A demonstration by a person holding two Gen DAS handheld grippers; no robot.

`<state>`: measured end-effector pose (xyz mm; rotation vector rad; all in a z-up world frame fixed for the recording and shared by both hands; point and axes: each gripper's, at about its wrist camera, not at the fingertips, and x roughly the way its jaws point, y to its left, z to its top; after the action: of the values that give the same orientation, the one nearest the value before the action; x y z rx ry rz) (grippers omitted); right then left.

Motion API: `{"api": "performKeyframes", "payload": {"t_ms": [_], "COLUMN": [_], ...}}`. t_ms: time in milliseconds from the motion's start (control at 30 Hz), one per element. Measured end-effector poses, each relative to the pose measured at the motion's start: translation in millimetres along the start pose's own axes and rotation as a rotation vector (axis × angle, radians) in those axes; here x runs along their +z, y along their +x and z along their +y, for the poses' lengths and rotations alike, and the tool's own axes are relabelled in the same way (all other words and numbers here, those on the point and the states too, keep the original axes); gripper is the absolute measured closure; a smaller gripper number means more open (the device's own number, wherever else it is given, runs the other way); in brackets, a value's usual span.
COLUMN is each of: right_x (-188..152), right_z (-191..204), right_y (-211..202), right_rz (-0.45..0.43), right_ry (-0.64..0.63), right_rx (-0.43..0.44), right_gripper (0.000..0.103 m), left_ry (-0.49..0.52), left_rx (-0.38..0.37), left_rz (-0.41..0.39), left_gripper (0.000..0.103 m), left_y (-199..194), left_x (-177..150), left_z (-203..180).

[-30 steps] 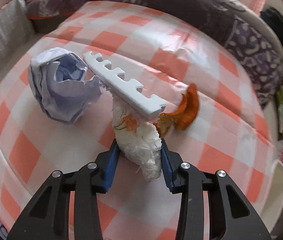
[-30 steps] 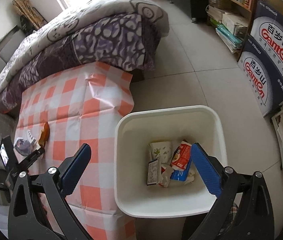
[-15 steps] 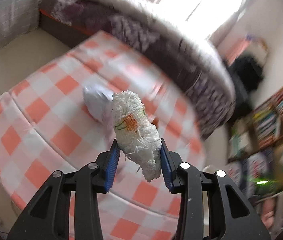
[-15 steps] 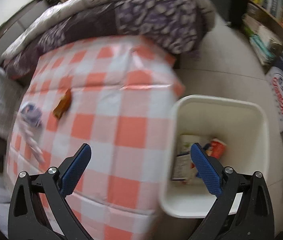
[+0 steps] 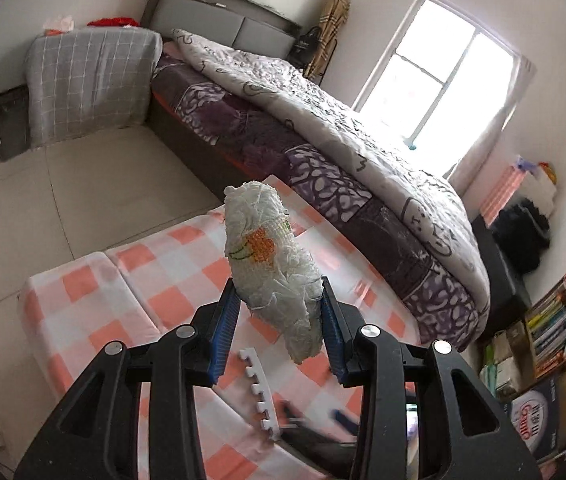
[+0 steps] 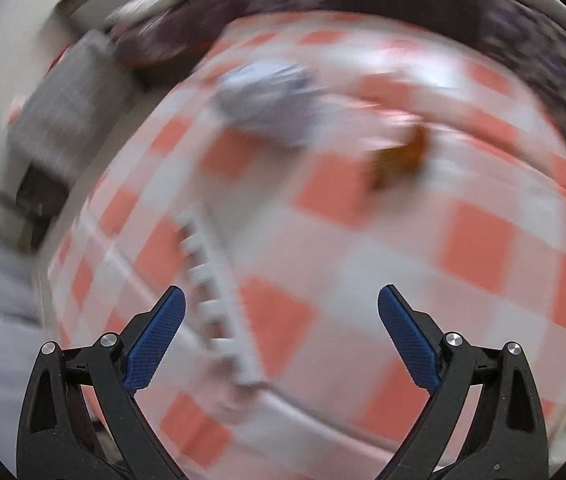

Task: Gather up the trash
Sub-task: 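Carry the mesh wrapper and foam strip over the white bin and release both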

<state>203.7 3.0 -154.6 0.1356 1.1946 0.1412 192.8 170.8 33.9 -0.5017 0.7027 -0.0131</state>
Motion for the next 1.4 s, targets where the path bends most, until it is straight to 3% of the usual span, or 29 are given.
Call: {"api": "performKeyframes", "payload": {"t_ms": [67, 167, 233, 300, 700, 933, 1400], "right_x": [-0.7, -3.7, -5.8, -5.8, -5.4, 1.7, -11.8], "right_z": [21.2, 37.9, 44.3, 42.6, 5.2, -26.0, -91.1], "right_y": [15.6, 32.9, 33.1, 30.5, -33.0, -83.0, -135.7], "right_rz": [0.024, 0.065, 0.035, 0.027, -0.094, -0.181, -0.265], "right_ry": [-0.058, -0.101, -0.14, -0.148, -0.063, -0.005, 0.115], "right_rx": [-0.029, -0.038, -0.082, -0.102, -0.133, -0.166, -0.226], "right_gripper": [0.013, 0.032, 0.049, 0.081, 0.081, 0.081, 0.081], "left_ry": [-0.006, -0.021, -0.036, -0.049, -0.038, 0.016, 0.164], "left_rx": [-0.002, -0.003, -0.002, 0.002, 0.001, 0.006, 0.003], "left_rz": [-0.004, -0.008, -0.008, -0.009, -0.02, -0.016, 0.007], "left_gripper": [0.064, 0.063, 0.063, 0.063, 0.063, 0.063, 0.063], "left_y": [-7.1, -9.5, -8.9, -9.4, -9.4, -5.7, 9.9], "left_x": [0.9, 3.6, 4.8, 4.8, 0.5, -8.5, -37.2], "left_z": [7.6, 16.6, 20.5, 23.2, 14.4, -3.9, -53.2]}}
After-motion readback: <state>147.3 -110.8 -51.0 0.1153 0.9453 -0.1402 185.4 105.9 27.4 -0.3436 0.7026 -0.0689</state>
